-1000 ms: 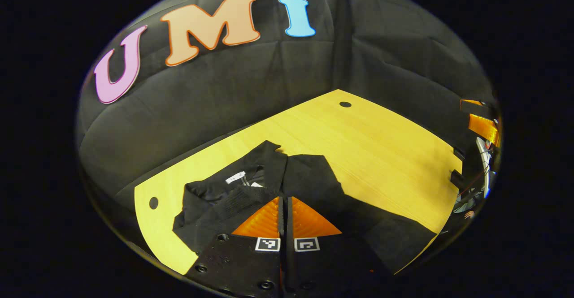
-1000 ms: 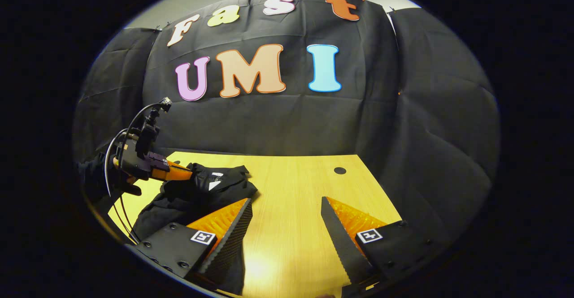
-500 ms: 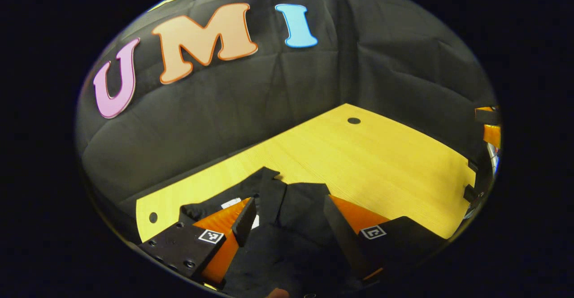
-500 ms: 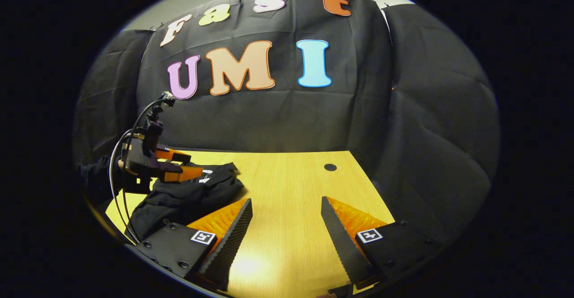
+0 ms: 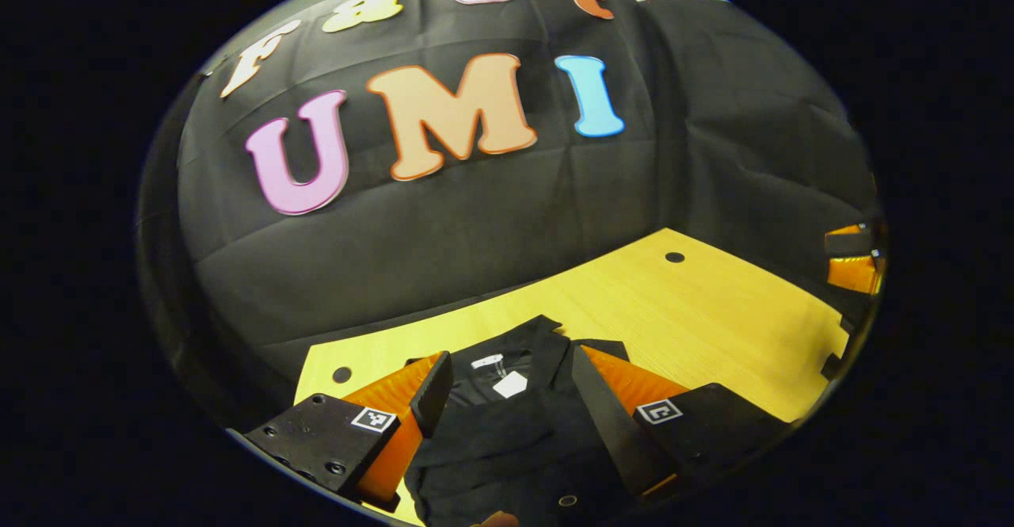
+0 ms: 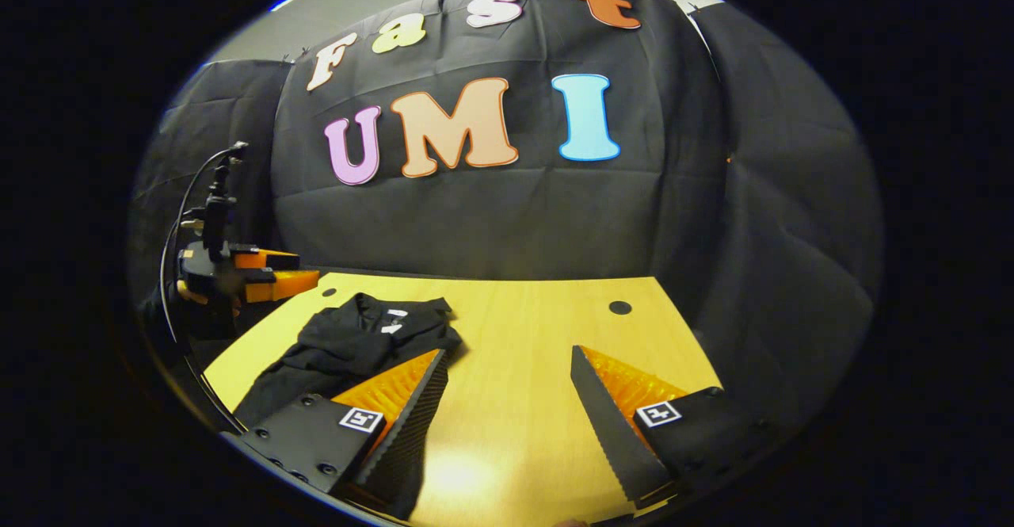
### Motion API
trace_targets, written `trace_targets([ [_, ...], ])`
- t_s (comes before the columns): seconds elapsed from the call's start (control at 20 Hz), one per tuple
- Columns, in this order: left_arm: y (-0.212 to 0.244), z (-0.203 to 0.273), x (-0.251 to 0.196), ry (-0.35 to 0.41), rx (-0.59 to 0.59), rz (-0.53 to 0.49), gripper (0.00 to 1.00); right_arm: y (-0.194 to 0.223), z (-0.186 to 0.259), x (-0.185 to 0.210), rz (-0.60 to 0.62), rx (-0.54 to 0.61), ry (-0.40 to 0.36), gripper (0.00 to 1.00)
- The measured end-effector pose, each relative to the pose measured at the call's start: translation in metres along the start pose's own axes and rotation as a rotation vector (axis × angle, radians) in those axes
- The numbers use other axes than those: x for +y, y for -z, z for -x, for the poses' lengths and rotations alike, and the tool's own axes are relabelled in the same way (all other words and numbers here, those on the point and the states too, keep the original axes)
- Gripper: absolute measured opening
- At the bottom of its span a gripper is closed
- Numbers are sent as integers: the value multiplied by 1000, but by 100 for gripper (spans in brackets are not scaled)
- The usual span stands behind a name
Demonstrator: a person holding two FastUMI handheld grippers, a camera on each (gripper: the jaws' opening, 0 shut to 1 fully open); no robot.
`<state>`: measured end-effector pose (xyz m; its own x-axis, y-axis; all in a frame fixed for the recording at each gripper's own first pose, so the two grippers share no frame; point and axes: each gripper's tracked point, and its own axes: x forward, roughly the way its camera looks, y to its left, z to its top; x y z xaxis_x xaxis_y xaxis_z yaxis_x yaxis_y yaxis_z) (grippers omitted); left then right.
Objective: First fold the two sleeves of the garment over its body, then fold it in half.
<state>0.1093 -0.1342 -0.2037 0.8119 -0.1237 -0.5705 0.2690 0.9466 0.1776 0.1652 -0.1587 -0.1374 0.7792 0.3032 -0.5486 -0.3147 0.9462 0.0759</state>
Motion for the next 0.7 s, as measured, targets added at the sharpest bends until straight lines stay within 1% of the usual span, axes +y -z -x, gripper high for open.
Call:
trace_targets([
  [0.1, 7, 33, 26, -41, -22, 23, 94, 3, 5, 25, 8, -14, -18, 99],
  [0.25, 35, 83, 52, -70, -10, 43, 94, 17, 16, 65, 41, -7, -37, 99],
  [0.3, 46, 99, 59, -77, -3, 52, 94, 24, 21, 76, 49, 1, -40, 95],
  [0.35, 60, 113, 63, -81, 11, 63, 94, 31, 26, 90, 54, 8, -48, 99],
  [0.45, 89, 138, 71, -90, 37, 85, 94, 47, 36, 114, 62, 20, -59, 100],
  [0.7, 156, 182, 75, -85, 120, 137, 94, 98, 49, 153, 75, 88, -58, 99],
])
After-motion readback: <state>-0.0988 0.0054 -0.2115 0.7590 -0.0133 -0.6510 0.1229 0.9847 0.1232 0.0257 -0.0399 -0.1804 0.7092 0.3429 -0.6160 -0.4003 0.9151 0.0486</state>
